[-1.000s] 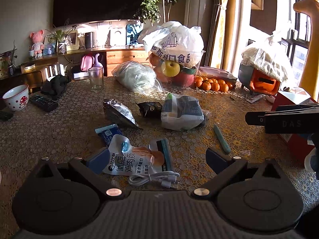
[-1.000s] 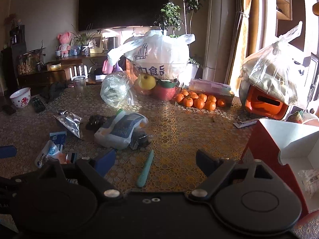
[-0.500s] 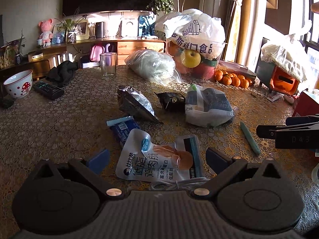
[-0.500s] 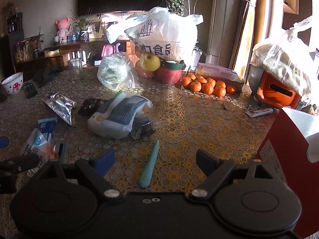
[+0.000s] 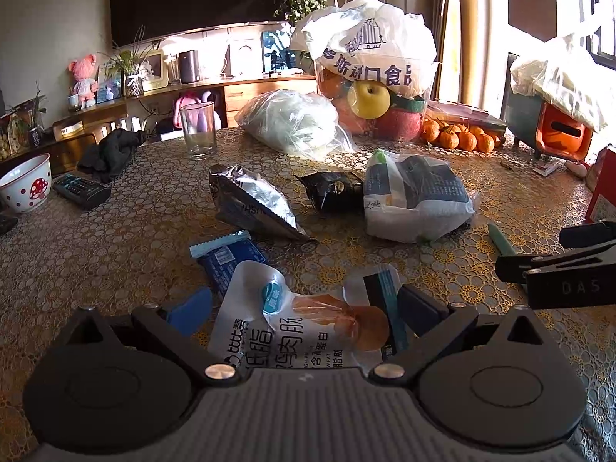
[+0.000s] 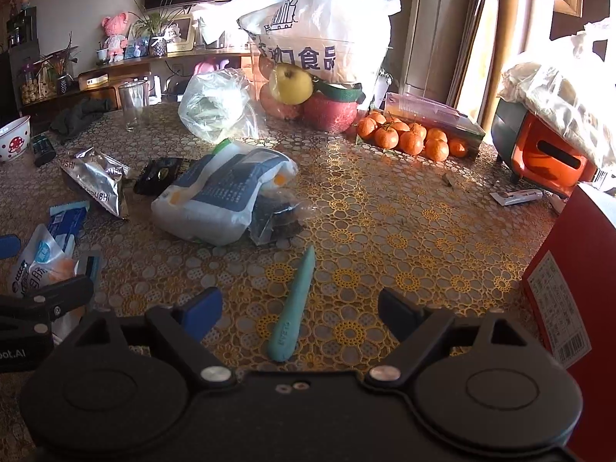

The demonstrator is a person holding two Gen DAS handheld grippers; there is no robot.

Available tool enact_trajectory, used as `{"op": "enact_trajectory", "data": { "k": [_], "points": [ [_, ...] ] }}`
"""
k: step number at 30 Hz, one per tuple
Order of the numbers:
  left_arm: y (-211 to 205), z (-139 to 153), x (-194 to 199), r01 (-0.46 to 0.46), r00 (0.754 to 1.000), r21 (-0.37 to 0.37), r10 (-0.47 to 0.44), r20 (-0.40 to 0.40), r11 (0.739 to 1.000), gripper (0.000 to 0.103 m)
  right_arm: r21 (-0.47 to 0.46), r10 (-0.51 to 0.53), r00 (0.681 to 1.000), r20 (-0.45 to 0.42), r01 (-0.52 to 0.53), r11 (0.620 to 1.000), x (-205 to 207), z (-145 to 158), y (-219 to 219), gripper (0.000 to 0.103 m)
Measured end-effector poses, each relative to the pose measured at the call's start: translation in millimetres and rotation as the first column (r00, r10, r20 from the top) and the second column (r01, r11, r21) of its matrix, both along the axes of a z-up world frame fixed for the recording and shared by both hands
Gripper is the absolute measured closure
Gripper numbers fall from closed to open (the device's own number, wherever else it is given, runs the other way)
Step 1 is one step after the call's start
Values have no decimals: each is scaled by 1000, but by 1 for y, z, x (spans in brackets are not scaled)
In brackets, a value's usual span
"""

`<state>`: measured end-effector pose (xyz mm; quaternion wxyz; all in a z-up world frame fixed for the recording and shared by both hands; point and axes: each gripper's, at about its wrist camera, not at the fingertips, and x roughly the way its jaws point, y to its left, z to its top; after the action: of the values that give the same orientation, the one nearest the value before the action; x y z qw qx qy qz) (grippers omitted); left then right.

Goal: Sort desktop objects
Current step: 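Grasp the white printed snack packet with the left gripper while the right gripper reaches the teal stick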

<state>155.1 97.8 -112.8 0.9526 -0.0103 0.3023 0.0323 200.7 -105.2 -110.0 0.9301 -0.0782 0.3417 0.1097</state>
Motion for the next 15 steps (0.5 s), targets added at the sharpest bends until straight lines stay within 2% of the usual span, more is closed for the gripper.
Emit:
{"op": "enact_trajectory", "data": {
  "k": [3, 7, 15],
  "points": [
    [10, -4, 8, -6, 999, -53, 4, -37, 999, 0, -4, 3, 1000, -9, -3, 1000, 2, -3, 0, 15],
    [10, -8, 11, 8, 999, -38, -10, -53, 999, 0, -7, -1, 1000, -20, 1, 1000, 5, -8, 1, 15],
    [14, -12, 10, -2, 998, -58, -2, -66, 998, 1, -5, 4, 1000, -24, -4, 1000, 6, -15, 3, 17]
  ]
}}
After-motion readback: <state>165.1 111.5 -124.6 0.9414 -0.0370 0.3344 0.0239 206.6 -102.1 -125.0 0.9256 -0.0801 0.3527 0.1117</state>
